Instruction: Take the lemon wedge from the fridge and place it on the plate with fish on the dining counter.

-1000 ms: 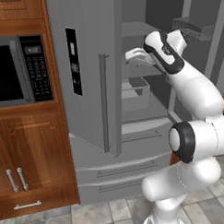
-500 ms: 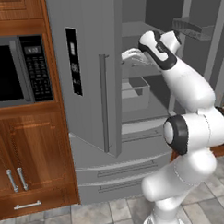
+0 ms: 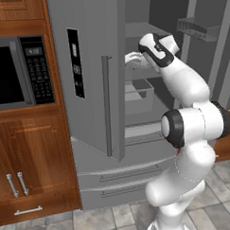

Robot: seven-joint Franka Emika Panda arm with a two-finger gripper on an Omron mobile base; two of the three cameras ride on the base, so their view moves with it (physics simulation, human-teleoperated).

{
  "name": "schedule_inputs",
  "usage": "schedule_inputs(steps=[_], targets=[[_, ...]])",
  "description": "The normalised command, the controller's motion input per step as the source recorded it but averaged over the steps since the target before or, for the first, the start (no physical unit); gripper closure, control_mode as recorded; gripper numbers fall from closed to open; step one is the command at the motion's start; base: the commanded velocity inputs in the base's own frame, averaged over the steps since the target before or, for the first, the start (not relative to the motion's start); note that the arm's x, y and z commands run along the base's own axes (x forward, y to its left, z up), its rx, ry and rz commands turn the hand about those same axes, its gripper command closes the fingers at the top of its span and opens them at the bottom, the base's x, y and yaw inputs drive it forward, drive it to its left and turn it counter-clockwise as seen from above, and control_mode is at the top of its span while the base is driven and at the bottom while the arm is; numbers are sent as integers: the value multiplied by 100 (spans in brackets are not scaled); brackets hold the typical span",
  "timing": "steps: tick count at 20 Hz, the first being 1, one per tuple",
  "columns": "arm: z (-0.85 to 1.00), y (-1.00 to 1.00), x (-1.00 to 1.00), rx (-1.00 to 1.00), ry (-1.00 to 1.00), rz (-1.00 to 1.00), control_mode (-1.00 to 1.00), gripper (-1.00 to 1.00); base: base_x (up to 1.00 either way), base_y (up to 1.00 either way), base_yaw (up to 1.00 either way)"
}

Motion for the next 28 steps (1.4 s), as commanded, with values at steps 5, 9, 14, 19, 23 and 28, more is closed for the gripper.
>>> schedule_inputs(steps=[5,9,14,19,23,28], targets=[[-7,36,19,0,0,5,-100,-100,0,0,0],[-2,53,8,0,0,10,-100,-100,0,0,0],[0,47,0,0,0,11,-100,-100,0,0,0],[0,46,-1,0,0,20,-100,-100,0,0,0],[0,47,-18,3,-1,26,-100,-100,0,0,0],[0,78,-38,9,-6,24,-100,-100,0,0,0]])
